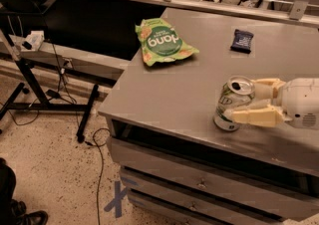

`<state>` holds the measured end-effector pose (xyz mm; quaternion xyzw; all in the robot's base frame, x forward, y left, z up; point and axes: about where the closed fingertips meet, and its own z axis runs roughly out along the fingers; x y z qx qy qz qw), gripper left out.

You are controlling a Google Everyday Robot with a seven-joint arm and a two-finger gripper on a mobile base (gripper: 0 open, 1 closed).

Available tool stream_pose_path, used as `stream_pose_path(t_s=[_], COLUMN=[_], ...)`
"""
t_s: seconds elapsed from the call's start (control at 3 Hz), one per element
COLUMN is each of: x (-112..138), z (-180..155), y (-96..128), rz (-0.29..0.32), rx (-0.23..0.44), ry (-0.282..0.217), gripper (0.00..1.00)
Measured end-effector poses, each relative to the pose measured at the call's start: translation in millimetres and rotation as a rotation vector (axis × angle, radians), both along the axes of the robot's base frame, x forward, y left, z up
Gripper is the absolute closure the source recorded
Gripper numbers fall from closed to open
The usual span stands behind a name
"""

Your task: Move 7up can near green rice chip bag

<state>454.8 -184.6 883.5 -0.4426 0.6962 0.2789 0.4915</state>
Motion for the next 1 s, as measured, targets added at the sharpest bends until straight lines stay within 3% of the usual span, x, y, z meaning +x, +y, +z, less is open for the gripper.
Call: stream_pose_path(t_s=[0.67, 1.0], x=[10, 25], z=[10, 49], y=[5, -3], rz=[0.015, 0.021], rx=[-0.004, -0.071], ry=[-0.043, -0.127], gripper=[0.87, 1.0])
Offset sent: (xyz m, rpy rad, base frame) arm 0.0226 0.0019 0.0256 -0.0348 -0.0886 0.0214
